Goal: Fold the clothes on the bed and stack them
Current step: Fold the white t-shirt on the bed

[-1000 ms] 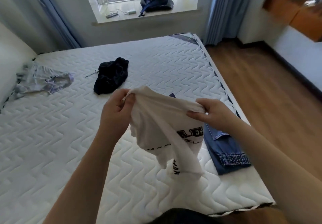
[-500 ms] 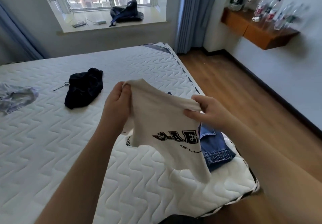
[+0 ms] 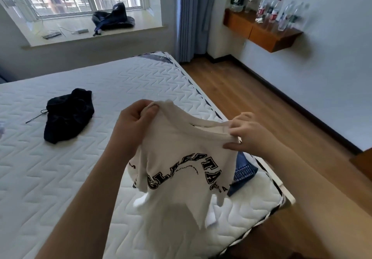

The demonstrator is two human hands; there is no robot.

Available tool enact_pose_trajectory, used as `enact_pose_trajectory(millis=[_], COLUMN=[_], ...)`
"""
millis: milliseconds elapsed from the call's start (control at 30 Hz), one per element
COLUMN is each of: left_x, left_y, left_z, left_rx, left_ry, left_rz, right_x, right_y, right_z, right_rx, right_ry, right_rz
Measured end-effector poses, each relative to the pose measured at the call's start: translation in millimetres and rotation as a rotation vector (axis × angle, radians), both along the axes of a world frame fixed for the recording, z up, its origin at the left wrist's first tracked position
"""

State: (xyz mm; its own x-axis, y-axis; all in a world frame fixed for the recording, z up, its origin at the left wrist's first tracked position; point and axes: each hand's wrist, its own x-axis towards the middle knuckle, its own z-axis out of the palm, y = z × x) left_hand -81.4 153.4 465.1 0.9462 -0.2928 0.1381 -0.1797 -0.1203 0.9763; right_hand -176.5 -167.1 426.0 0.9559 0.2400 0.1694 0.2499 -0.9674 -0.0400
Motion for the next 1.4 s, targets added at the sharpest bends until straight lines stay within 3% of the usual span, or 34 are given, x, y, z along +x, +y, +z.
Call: enact_pose_trajectory(millis=[67, 233, 300, 400, 533, 600, 667, 733, 967, 1033, 1200, 1400], left_x=[1.2, 1.7, 0.2, -5.8, -14.0, -16.8, -19.0, -21.0, -23.3, -26.0, -27.0, -19.0], left_y=[4.0, -3.5, -12.7, -31.7, -65.1, -82.9, -99.4, -112.2, -135.5, -140.0, -142.8, -158.0], left_z=[0.6, 8.6, 11.1, 11.6, 11.0, 10.1, 10.4, 11.9, 29.1, 36.6, 64.3, 106.9], left_rx=[0.018, -0.025, -0.059, -0.076, -0.038, 0.006, 0.041, 0.064, 0.195, 0.266, 0.269, 0.137], left_ry=[-0.002, 0.000, 0.010, 0.025, 0.025, 0.016, 0.013, 0.000, -0.108, -0.174, -0.235, -0.389], left_rz=[-0.053, -0.070, -0.068, -0.087, -0.074, -0.056, -0.024, 0.034, 0.298, 0.351, 0.450, 0.498], right_x=[-1.3, -9.4, -12.7, -13.7, -14.9, -12.7, -4.3, 6.8, 30.3, 38.0, 54.5, 74.1], right_y=[-3.9, -12.7, -17.4, -25.2, -42.7, -62.0, -86.4, -110.1, -163.3, -166.5, -188.2, -212.8], right_z=[0.3, -12.0, -24.6, -42.2, -59.2, -64.3, -62.6, -54.8, -33.2, -29.3, 5.6, 75.4], right_rx=[0.088, 0.797, 0.896, 0.826, 0.384, 0.176, 0.099, 0.183, 0.797, 0.865, 0.346, 0.303], right_ry=[-0.008, 0.279, 0.302, 0.346, 0.520, 0.477, 0.363, 0.298, 0.151, 0.072, -0.348, -0.437], right_rz=[0.013, -0.176, -0.228, -0.226, -0.009, 0.059, 0.088, 0.096, -0.001, 0.019, 0.183, 0.187])
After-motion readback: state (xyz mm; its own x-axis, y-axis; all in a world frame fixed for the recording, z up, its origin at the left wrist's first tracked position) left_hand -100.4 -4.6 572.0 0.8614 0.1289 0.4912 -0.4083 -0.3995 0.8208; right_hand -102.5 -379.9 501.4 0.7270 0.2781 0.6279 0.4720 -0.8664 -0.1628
